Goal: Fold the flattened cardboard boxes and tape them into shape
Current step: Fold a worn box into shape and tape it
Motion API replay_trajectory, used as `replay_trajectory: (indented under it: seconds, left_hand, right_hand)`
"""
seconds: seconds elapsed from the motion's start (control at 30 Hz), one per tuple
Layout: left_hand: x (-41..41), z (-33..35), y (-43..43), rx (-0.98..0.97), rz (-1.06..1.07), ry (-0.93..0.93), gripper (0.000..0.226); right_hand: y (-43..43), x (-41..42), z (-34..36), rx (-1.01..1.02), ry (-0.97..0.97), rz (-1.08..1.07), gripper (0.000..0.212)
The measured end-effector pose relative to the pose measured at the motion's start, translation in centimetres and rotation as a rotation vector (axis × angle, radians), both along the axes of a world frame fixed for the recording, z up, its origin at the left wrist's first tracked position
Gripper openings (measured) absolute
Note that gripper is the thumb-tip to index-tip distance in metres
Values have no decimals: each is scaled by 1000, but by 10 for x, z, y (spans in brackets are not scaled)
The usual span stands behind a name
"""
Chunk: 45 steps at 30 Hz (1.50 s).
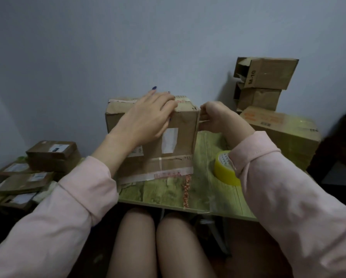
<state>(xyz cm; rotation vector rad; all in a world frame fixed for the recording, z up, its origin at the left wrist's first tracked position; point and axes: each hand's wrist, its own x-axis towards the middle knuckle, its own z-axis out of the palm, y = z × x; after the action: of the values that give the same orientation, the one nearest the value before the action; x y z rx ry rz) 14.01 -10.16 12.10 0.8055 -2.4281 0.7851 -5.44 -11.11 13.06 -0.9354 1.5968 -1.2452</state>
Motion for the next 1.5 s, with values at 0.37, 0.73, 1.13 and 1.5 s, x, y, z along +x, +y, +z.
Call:
replay_trajectory:
  seconds: [0.37,0.73,1.13,1.5]
  left_hand:
    - [-67,-126,70,864,-87,162,43]
    - [-74,-120,73,1100,-72,291,5]
    - [-79,-126,80,916,-172,254,8]
    - [-43,-4,84,866,-388,878,10]
  right_hand:
    - [68,-20,-46,-210,7,11,26]
    - [113,-33,-65,-142,-10,110,23]
    - [136,-41,-78,-111,-9,127,21]
    - [142,-29,-48,-268,-60,518,55]
